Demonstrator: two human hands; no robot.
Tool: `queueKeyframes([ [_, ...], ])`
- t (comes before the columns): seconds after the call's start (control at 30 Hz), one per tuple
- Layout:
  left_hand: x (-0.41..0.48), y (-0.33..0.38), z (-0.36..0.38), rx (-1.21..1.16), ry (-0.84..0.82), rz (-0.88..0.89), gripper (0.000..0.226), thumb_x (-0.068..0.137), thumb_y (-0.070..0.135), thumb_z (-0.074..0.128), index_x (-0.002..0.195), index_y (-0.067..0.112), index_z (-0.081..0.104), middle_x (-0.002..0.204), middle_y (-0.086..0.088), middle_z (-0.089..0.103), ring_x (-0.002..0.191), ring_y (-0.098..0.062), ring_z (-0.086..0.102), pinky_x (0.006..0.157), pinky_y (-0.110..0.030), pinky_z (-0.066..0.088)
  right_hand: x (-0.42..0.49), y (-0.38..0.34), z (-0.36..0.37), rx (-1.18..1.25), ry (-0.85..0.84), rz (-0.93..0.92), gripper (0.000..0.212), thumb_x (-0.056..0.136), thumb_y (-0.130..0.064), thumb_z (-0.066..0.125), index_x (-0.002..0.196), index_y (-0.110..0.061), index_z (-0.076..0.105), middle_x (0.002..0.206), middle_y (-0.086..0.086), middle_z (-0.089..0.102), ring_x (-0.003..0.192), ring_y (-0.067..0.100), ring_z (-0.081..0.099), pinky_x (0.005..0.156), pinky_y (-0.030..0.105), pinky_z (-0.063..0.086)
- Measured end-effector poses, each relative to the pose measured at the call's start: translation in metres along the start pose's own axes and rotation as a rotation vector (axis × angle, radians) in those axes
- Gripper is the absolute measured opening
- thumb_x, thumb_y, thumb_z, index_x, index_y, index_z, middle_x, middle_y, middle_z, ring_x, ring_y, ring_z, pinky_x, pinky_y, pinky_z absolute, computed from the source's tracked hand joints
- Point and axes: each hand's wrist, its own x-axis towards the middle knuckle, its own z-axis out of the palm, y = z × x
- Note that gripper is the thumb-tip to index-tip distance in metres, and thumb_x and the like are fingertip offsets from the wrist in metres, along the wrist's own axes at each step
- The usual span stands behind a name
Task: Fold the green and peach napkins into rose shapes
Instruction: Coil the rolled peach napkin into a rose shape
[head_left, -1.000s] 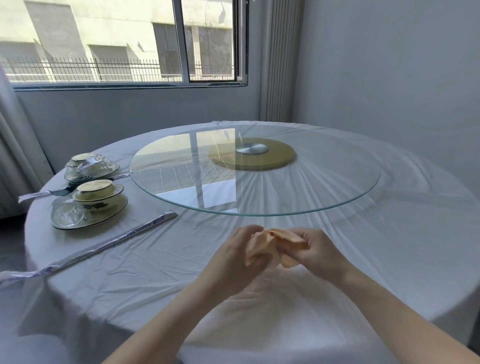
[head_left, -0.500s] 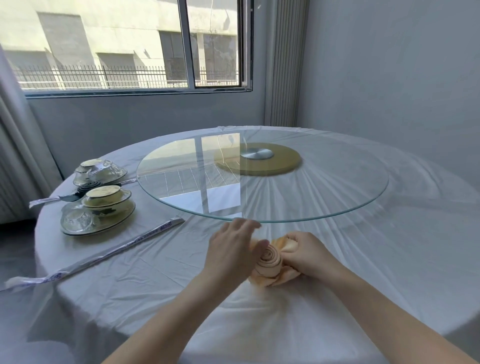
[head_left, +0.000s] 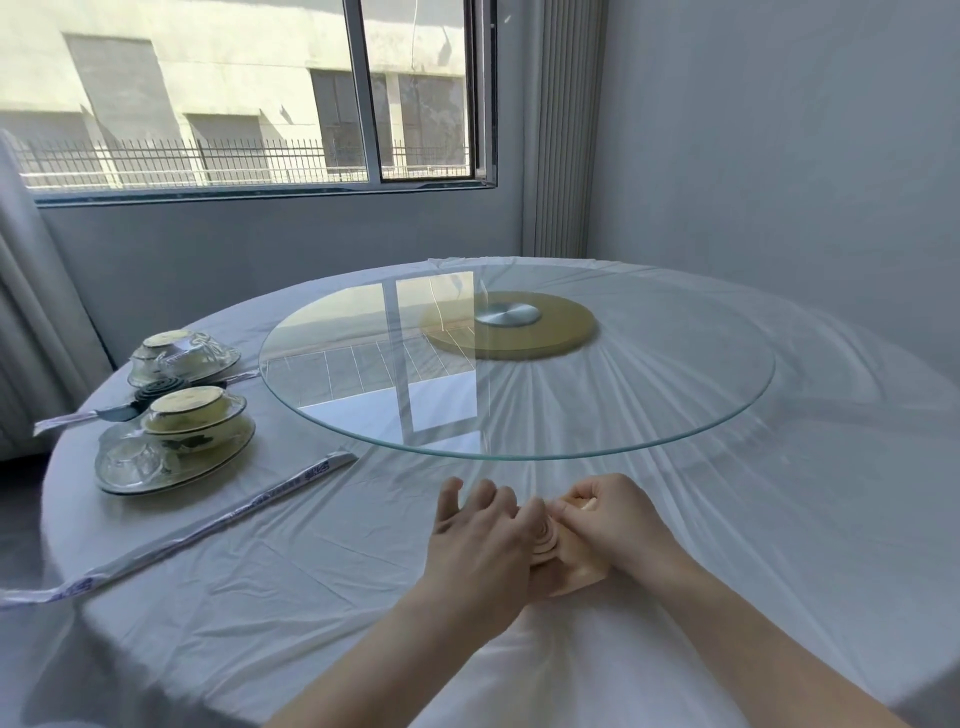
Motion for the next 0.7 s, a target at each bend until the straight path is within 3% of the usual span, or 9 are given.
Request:
queueKeyframes([
  [0.07,0.001,-0.004,-0.001,0.029,-0.06,-0.02,0.032,0.074,0.057,0.054,0.088,0.028,0.051,0.078,0.007,0.055,0.088,-0.016,0.056,0.091,-0.038,0.017,0.0,0.003,-0.003,0.006,0.006,0.001,0.019,0.082,-0.029,0.069,0.067,-0.017,0.067,0.065,-0.006,0.065,0.068,0.009,0.061,0.062,0.023,0.044],
  [0.17,0.001,-0.008,0.001,-0.021,-0.131,-0.078,0.027,0.088,0.05,0.047,0.104,0.029,0.042,0.103,0.001,0.052,0.11,-0.019,0.041,0.095,-0.036,0.007,-0.005,0.012,-0.009,-0.017,0.025,0.001,0.022,0.082,-0.03,0.068,0.064,-0.018,0.066,0.058,-0.007,0.06,0.062,0.009,0.058,0.059,0.024,0.042],
  [0.27,0.0,-0.008,0.001,-0.024,-0.168,-0.127,0.025,0.09,0.045,0.047,0.107,0.029,0.039,0.107,0.002,0.05,0.114,-0.018,0.038,0.095,-0.035,0.007,-0.013,0.013,-0.006,-0.23,0.074,0.0,0.024,0.085,-0.042,0.061,0.074,-0.022,0.066,0.072,-0.005,0.065,0.076,0.016,0.061,0.061,0.027,0.041],
  [0.4,0.001,-0.005,-0.005,-0.059,-0.174,-0.157,0.037,0.087,0.057,0.042,0.109,0.028,0.043,0.104,0.003,0.049,0.109,-0.019,0.04,0.096,-0.035,0.016,-0.018,0.006,-0.002,-0.532,0.162,-0.064,0.023,0.085,-0.047,0.056,0.097,-0.029,0.062,0.094,-0.005,0.066,0.093,0.019,0.062,0.071,0.028,0.043],
  [0.5,0.0,-0.005,-0.006,-0.096,-0.168,-0.156,0.04,0.087,0.056,0.043,0.112,0.026,0.041,0.106,0.004,0.047,0.108,-0.02,0.041,0.087,-0.033,0.021,-0.02,0.003,0.0,-0.233,0.344,-0.396,0.023,0.079,-0.034,0.066,0.099,-0.023,0.065,0.09,-0.009,0.061,0.085,0.01,0.061,0.074,0.024,0.048],
  [0.57,-0.001,-0.008,-0.004,-0.139,-0.186,-0.149,0.048,0.087,0.054,0.045,0.124,0.024,0.037,0.117,0.005,0.045,0.114,-0.019,0.04,0.089,-0.031,0.024,-0.028,-0.008,0.009,0.007,0.243,-0.53,0.023,0.083,-0.038,0.056,0.1,-0.025,0.065,0.094,-0.015,0.059,0.088,0.0,0.057,0.078,0.016,0.045],
  [0.63,-0.001,-0.013,-0.003,-0.252,-0.238,-0.175,0.076,0.085,0.052,0.054,0.143,0.017,0.019,0.137,0.003,0.036,0.128,-0.02,0.031,0.1,-0.03,0.024,-0.036,-0.012,0.022,0.046,0.13,-0.558,0.025,0.087,-0.038,0.05,0.107,-0.03,0.063,0.103,-0.019,0.06,0.097,-0.002,0.056,0.083,0.017,0.045],
  [0.7,-0.003,-0.022,-0.008,-0.437,-0.329,-0.267,0.106,0.078,0.052,0.066,0.149,0.011,-0.001,0.147,-0.002,0.028,0.136,-0.022,0.023,0.109,-0.029,0.019,-0.037,-0.006,0.029,-0.016,0.158,-0.576,0.025,0.088,-0.038,0.048,0.107,-0.031,0.063,0.106,-0.02,0.061,0.099,0.0,0.057,0.082,0.022,0.048],
])
